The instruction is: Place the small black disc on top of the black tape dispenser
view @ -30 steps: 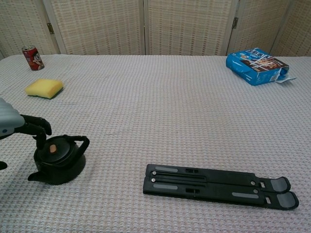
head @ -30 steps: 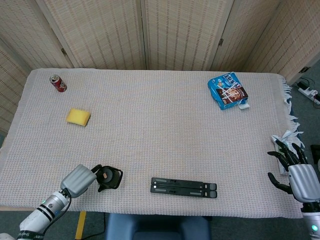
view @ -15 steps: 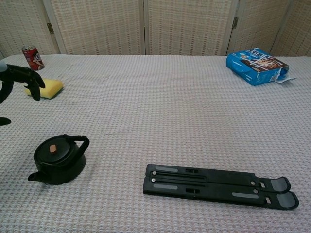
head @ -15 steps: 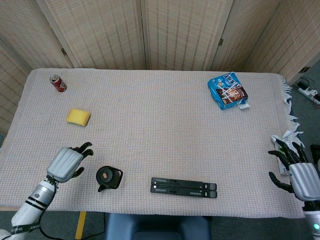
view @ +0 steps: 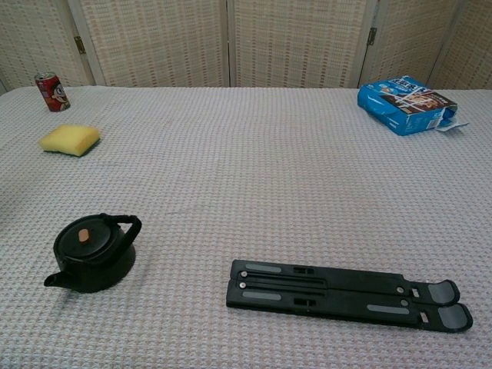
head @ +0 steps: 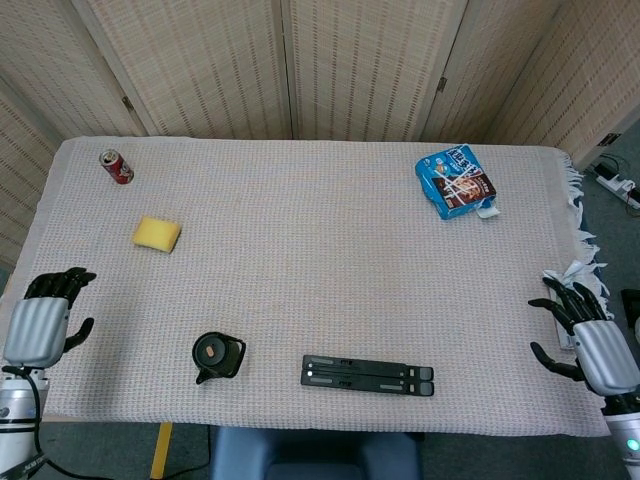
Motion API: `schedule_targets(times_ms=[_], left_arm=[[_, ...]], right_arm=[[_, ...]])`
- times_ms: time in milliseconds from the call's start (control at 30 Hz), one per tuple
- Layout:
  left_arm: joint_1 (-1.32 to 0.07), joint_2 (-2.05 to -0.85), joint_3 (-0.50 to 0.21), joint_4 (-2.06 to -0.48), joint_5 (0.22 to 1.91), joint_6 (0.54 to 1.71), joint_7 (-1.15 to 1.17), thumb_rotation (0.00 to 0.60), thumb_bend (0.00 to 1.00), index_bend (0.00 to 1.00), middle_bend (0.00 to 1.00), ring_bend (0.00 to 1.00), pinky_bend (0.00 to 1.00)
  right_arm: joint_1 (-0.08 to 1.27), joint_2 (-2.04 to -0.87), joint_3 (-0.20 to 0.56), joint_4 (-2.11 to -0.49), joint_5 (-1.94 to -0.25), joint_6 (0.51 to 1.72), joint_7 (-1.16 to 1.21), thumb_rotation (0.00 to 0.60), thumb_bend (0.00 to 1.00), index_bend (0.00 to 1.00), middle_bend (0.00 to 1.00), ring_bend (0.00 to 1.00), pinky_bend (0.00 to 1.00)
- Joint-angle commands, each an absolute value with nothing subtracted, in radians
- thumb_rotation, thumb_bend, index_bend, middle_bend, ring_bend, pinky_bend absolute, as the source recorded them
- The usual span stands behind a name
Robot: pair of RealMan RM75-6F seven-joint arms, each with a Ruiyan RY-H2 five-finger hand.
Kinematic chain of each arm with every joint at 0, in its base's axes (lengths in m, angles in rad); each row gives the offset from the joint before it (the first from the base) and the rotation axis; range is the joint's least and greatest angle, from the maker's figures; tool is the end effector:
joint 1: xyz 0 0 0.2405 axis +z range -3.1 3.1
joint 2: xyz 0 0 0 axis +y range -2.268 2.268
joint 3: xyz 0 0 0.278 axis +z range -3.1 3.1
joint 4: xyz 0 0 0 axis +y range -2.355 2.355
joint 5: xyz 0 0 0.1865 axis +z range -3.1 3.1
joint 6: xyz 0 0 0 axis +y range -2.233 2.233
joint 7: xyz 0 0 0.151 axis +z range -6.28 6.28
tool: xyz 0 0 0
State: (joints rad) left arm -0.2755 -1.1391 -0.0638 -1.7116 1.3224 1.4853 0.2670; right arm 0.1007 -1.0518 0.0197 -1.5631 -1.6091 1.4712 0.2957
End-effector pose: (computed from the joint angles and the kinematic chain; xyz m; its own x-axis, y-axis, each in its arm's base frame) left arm -0.2851 0.2453 0.1852 0.5074 -0.0586 0.8597 0.8608 -0.0115 -0.5089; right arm -0.3190 -0.1871 0.2039 0.2385 -0.0637 0.9691 -0.9667 -0.1110 0.2306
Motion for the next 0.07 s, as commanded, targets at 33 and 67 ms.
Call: schedule_targets(times_ms=[33,67], left_arm=[[-0.230,-1.170,-0.045,-1.676,1.361,1.536,0.251,0.600,0.27,0.23,0.17,0.18,0.16],[-0.224,-1.176,-0.042,-1.671,1.371,1.545,0.249,0.600,0.27,0.23,0.17,0.18,0.16]], right_arm=[[0.093,-1.055,0.014,-1.569,-1.612,1.481,0.287,0.600,0.35,0.25,0.11,0.13,0.00],[0.089,-1.055,0.012,-1.572,-1.612,1.485,0.284,0.600,0.35,0.25,0.11,0.13,0.00]])
